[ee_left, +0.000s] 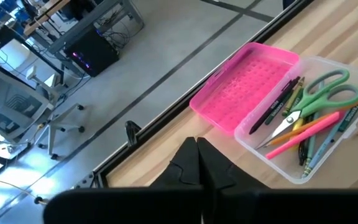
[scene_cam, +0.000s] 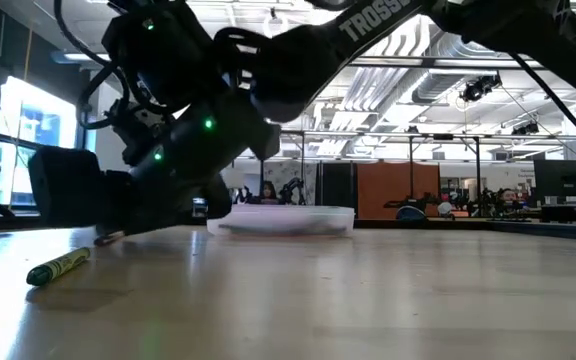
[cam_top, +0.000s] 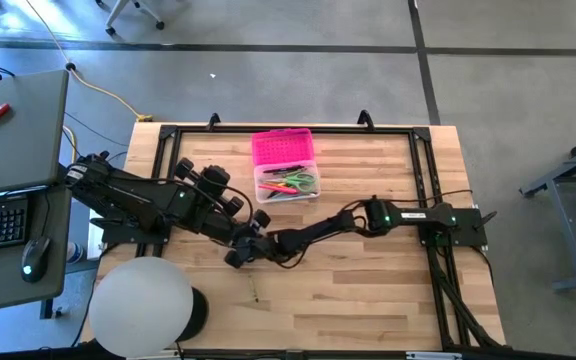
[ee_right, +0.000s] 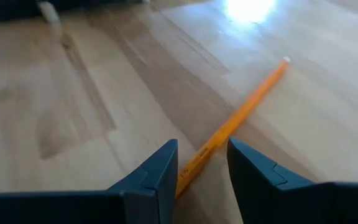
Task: Pick & place school supplies into a supply box
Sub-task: Put the orange pencil into the pink supply box
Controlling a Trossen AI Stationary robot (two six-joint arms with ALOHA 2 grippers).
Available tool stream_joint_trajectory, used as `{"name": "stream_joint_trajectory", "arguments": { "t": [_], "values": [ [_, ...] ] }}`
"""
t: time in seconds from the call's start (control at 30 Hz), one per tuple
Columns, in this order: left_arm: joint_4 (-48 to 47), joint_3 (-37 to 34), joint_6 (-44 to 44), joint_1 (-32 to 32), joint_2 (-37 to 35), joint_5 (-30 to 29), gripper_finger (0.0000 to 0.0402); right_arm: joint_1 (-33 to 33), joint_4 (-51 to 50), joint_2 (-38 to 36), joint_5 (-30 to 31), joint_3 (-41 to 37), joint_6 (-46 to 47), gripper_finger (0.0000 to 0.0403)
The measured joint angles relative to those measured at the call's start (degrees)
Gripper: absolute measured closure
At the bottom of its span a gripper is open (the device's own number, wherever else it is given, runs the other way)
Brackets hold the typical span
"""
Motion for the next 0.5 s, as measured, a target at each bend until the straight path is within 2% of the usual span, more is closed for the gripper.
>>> {"name": "stream_joint_trajectory", "arguments": {
  "t": [0.17,0.33,0.5],
  "values": [
    [0.01,0.00,0.00,-0.02,0.00,0.13,0.0363,0.72,-4.38,-1.48,2.19,-0.04,1.01,0.0284],
    [-0.02,0.00,0.28,-0.02,0.00,0.77,0.0364,1.83,-8.82,-4.90,9.60,-0.16,-2.23,0.0284],
    [0.00,0.00,1.55,-0.04,0.00,1.33,0.0383,1.90,-15.92,-7.35,5.31,-0.08,3.29,0.0284]
  ]
}}
